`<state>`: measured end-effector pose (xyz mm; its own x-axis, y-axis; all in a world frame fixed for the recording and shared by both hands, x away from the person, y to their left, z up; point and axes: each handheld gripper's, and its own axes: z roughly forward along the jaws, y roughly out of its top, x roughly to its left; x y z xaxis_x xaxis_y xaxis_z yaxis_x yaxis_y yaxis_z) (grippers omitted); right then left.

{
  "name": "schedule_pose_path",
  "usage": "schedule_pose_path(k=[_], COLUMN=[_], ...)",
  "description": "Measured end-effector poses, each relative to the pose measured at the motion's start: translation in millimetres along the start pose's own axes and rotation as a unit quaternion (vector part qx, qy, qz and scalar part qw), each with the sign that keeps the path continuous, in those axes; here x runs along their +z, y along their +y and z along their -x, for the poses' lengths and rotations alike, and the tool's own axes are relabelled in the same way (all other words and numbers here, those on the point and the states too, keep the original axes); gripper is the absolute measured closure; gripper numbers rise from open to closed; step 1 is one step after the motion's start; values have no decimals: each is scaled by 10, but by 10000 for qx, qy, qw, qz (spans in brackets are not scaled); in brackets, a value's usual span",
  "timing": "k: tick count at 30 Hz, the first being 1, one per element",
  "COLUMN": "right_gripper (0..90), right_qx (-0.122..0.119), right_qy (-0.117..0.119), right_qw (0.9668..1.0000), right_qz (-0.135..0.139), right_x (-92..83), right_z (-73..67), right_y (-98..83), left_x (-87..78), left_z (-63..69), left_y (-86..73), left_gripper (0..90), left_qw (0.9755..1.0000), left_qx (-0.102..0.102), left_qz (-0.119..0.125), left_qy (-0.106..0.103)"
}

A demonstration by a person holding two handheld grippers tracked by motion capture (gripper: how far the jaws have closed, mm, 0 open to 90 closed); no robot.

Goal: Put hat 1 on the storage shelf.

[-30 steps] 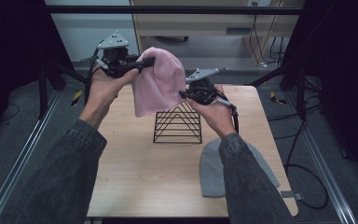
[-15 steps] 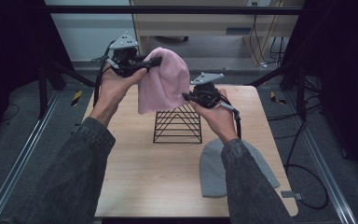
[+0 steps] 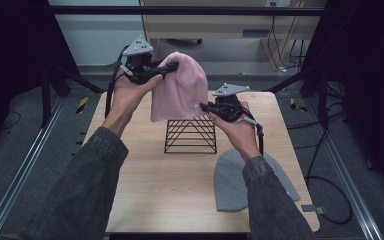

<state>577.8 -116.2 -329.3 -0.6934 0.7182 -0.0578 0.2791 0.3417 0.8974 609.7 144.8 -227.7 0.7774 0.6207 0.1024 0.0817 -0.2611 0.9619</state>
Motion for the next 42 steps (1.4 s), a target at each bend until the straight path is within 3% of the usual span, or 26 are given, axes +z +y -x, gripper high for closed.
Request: schedule_pose_path(k=[8, 16, 22, 29, 31, 35, 42], right_gripper=[828, 830, 831, 831, 831, 831, 833], right_qx=[-43, -70, -228, -294, -325, -380, -437], right_qy=[-109, -241, -262, -208, -173, -147, -180], right_qw=[9999, 9997, 9992, 9990, 9991, 9990, 9982], right_qz=[-89, -77, -194, -268, -210, -172, -382], right_x=[-1, -39, -85, -102, -99, -89, -41], right_z=[39, 51, 26, -15, -54, -79, -89], right_y=[-102, -267, -401, -439, -416, -368, -419], left_x=[123, 149, 180, 159, 127, 84, 91], left_z=[2, 98, 149, 131, 52, 13, 90], left_y=[-111, -190, -293, -417, -442, -429, -481], left_gripper=[750, 743, 730, 712, 715, 715, 718], left_qw=[9999, 9997, 9994, 9993, 9996, 9997, 9990], left_qx=[-99, -51, -30, 121, 55, 45, 21], left_qz=[11, -78, -184, -314, -286, -221, -423], left_qy=[-64, -211, -276, -155, -27, 18, -154])
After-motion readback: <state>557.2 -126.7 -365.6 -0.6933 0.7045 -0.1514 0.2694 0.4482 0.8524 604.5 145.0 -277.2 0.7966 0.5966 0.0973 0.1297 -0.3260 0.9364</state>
